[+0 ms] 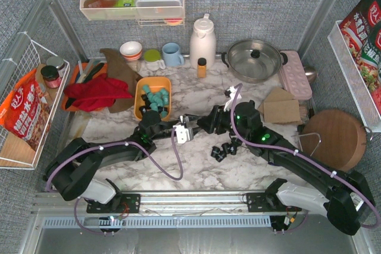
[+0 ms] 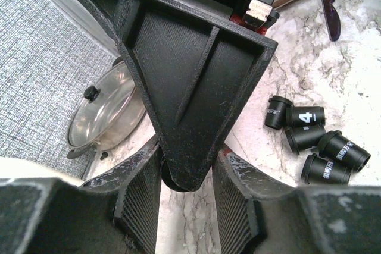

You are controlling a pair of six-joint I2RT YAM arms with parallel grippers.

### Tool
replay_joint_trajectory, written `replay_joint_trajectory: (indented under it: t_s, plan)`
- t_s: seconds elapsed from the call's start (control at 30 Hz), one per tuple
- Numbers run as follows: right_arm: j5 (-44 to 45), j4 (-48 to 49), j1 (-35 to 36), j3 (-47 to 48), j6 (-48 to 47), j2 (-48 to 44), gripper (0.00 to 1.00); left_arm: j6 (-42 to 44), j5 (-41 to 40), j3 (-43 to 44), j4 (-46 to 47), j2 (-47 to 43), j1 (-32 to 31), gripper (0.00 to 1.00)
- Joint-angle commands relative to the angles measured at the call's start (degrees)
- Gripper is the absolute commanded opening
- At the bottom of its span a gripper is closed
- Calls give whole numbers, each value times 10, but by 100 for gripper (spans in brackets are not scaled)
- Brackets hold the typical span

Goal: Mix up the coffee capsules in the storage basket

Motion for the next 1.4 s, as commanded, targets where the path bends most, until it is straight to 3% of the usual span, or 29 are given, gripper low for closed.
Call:
replay_joint_trajectory:
  t_s: [0.0, 0.27, 0.57, 0.67, 0.83, 0.97, 1.07, 1.23, 1.27, 1.37]
  plan:
    - [-17, 21, 4, 3, 6, -7, 35, -9, 2, 7, 13, 8, 0, 41]
    - [0, -15, 4, 10, -7, -28, 56, -10, -43, 9, 6, 12, 0, 25]
    - [34, -72, 4, 27, -41, -56, 65, -33, -90, 13, 13, 15, 18, 20]
    - [51, -92, 4, 34, -55, -63, 65, -49, -106, 24, 15, 22, 53, 19]
    - [87, -141, 3, 45, -84, -63, 65, -79, -137, 63, 12, 65, 166, 20]
    - [125, -183, 4, 53, -95, -51, 65, -116, -172, 91, 16, 122, 246, 26]
    - [145, -196, 4, 52, -106, -35, 65, -172, -176, 99, 44, 158, 291, 37]
    - [199, -225, 3, 44, -132, 15, 65, -213, -184, 114, 72, 213, 326, 80]
    - [210, -240, 3, 48, -133, 28, 65, -228, -184, 115, 72, 217, 334, 95]
    - [226, -305, 4, 62, -121, 62, 65, -245, -200, 114, 72, 207, 343, 99]
